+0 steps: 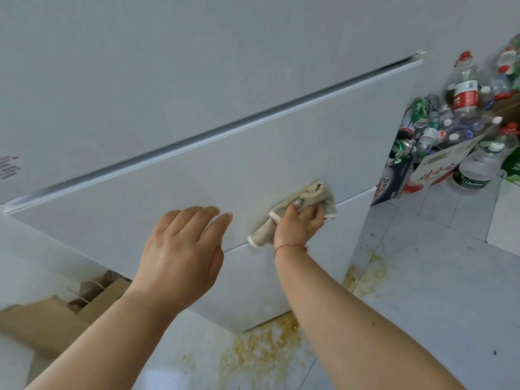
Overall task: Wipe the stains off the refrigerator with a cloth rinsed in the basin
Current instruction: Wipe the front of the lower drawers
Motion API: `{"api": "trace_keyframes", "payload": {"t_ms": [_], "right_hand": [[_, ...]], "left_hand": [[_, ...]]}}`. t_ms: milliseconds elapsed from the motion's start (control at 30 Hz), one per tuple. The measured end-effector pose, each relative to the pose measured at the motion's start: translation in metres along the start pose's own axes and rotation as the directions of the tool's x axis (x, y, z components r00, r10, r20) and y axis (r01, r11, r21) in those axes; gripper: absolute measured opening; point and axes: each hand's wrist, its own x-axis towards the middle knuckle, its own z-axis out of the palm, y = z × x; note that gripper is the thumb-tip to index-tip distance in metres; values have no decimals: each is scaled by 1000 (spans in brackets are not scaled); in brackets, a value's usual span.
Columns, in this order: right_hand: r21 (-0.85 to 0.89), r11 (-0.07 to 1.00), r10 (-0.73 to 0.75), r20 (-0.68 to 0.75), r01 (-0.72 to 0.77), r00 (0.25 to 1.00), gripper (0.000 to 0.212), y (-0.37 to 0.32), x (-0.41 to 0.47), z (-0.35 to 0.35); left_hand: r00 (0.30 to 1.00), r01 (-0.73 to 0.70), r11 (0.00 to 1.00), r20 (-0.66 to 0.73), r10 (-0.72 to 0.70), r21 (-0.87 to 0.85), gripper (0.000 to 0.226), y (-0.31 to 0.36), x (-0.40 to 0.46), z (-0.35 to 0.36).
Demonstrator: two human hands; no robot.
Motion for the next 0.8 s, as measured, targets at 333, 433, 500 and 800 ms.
{"api": "trace_keyframes", "payload": {"t_ms": [333,433,500,800], "right_hand": [[-49,974,-225,-87,222,970,40,-29,42,-26],[-102,977,-199,-122,187,972,42,-27,33,-16],[-96,981,-177,-84,169,981,48,-18,8,-3],[263,942,192,82,-207,978,55,23,-119,53]], "left_hand": [[998,59,998,14,-59,10,34,-12,-15,-8],[998,65,998,1,-65,6,33,-18,-24,-10],[998,62,998,-4,-62,-2,33,-22,-30,-10],[996,75,997,-53,-75,-7,32,-33,-49,-13]]}}
